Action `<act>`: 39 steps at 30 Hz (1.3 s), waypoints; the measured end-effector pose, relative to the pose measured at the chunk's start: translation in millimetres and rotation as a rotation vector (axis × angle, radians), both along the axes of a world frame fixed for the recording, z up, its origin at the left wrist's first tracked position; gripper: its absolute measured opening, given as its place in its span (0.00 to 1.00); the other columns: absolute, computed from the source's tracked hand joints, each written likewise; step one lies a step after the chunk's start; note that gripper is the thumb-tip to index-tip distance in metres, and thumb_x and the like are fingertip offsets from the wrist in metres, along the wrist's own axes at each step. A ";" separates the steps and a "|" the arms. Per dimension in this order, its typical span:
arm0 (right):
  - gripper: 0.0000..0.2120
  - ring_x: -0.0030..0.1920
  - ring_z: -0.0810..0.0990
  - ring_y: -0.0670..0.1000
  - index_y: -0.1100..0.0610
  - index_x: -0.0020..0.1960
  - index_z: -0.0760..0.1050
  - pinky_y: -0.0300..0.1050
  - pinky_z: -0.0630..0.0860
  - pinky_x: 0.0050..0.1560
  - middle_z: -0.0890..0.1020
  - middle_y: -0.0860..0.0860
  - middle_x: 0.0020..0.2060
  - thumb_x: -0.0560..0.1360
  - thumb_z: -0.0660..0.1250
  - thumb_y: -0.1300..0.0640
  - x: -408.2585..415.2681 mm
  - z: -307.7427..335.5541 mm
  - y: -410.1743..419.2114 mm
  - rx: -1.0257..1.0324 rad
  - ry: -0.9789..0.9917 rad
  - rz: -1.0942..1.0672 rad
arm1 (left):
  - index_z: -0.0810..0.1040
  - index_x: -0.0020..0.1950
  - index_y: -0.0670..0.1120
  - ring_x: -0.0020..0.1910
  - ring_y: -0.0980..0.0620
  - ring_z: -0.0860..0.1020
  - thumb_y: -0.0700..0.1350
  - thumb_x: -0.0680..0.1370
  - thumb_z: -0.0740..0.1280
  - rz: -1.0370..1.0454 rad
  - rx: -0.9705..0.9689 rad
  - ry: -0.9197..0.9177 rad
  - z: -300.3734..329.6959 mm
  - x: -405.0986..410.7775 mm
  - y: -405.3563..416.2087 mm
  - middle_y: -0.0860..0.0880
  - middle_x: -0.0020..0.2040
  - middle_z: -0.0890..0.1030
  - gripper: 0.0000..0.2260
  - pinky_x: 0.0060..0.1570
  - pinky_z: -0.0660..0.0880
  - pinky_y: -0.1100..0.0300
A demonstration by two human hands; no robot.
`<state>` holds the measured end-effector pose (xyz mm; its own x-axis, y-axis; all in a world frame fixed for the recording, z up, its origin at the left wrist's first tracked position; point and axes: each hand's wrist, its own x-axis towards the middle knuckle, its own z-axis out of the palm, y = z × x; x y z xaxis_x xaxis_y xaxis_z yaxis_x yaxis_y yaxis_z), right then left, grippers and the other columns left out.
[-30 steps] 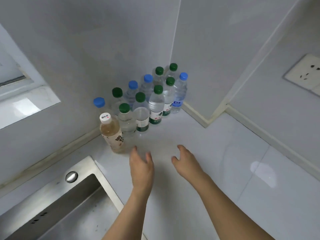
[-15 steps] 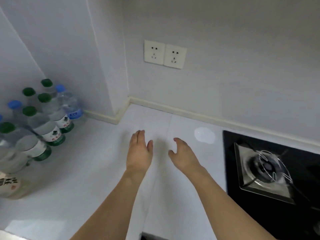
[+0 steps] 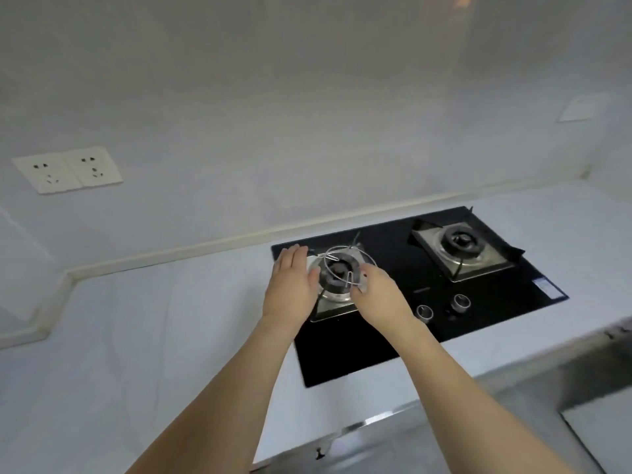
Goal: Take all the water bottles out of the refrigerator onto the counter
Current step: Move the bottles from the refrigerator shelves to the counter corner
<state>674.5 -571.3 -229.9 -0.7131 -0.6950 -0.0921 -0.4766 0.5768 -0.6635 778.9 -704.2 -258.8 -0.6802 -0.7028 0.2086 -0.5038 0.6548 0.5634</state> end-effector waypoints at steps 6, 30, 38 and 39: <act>0.26 0.67 0.72 0.53 0.57 0.74 0.63 0.48 0.71 0.65 0.69 0.53 0.71 0.78 0.64 0.56 -69.0 13.7 143.8 0.000 0.053 -0.250 | 0.64 0.76 0.43 0.76 0.48 0.62 0.49 0.83 0.60 -0.214 -0.060 0.039 23.8 -97.1 118.0 0.45 0.76 0.64 0.23 0.74 0.62 0.50; 0.27 0.72 0.65 0.55 0.61 0.76 0.60 0.46 0.62 0.69 0.67 0.56 0.73 0.79 0.62 0.57 -280.0 36.3 516.0 -0.028 0.094 -0.926 | 0.63 0.75 0.41 0.77 0.45 0.59 0.47 0.84 0.57 -1.043 -0.230 0.133 73.1 -439.1 467.9 0.44 0.76 0.63 0.21 0.74 0.60 0.49; 0.25 0.72 0.66 0.54 0.58 0.74 0.62 0.46 0.63 0.69 0.68 0.53 0.72 0.78 0.61 0.57 -395.2 59.9 575.8 -0.001 0.169 -1.070 | 0.63 0.76 0.43 0.77 0.47 0.59 0.49 0.84 0.57 -1.136 -0.209 0.172 90.6 -576.9 535.4 0.45 0.77 0.63 0.22 0.75 0.59 0.53; 0.25 0.72 0.66 0.54 0.57 0.74 0.62 0.46 0.63 0.69 0.68 0.53 0.73 0.79 0.61 0.56 -406.6 64.1 583.8 -0.008 0.180 -1.087 | 0.63 0.76 0.43 0.77 0.47 0.59 0.49 0.84 0.57 -1.155 -0.203 0.180 94.5 -591.4 545.9 0.45 0.77 0.63 0.22 0.75 0.59 0.53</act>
